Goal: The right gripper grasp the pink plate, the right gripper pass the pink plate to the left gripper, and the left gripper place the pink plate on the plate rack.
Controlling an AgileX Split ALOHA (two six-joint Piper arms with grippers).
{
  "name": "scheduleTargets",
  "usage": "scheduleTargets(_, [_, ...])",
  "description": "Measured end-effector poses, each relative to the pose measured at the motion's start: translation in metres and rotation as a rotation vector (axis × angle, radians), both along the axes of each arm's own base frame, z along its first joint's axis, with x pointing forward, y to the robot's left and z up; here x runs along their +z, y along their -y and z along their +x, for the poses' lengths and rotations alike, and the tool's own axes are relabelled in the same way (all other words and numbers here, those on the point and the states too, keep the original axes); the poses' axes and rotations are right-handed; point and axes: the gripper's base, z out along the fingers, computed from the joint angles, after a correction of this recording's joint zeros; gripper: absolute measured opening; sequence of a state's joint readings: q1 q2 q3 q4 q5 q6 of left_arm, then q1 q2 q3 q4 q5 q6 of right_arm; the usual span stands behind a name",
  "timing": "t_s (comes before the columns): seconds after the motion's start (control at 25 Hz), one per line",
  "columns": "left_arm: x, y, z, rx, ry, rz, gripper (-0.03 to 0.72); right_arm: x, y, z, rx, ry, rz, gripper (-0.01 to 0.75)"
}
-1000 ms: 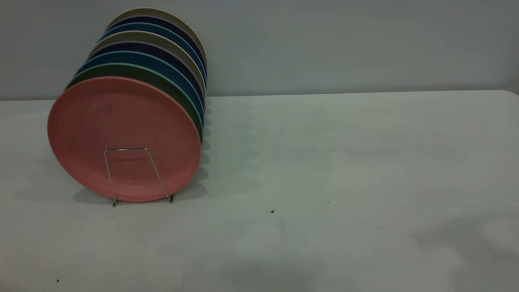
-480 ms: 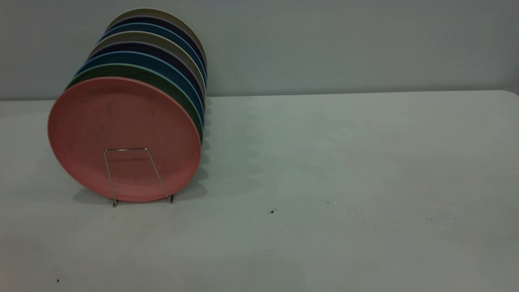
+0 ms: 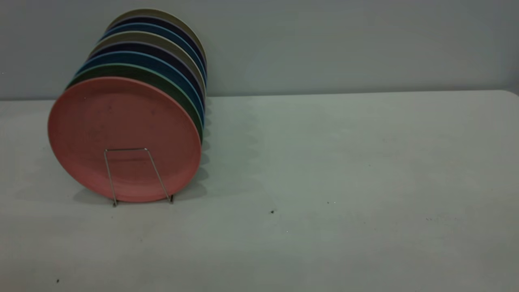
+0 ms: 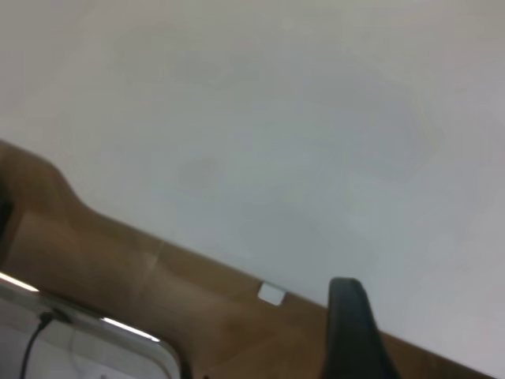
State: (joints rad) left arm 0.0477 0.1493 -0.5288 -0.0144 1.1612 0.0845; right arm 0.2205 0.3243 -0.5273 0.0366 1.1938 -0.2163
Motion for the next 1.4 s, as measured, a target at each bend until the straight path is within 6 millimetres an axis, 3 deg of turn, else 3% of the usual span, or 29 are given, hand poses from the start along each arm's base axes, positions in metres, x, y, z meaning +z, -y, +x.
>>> scheduleTargets(0.32, [-0.0100,0.0014,0.0023,-0.006,-0.004,-0.016,0.545,-0.0045,-0.0044,0.0015,0.010,0.022,0.053,0.477])
scheduleTargets(1.4, [-0.0097,0.0025,0.0003,-0.012,0.023,-0.026,0.545,-0.0089,-0.0045,-0.0011,-0.002,0.041,0.073,0.475])
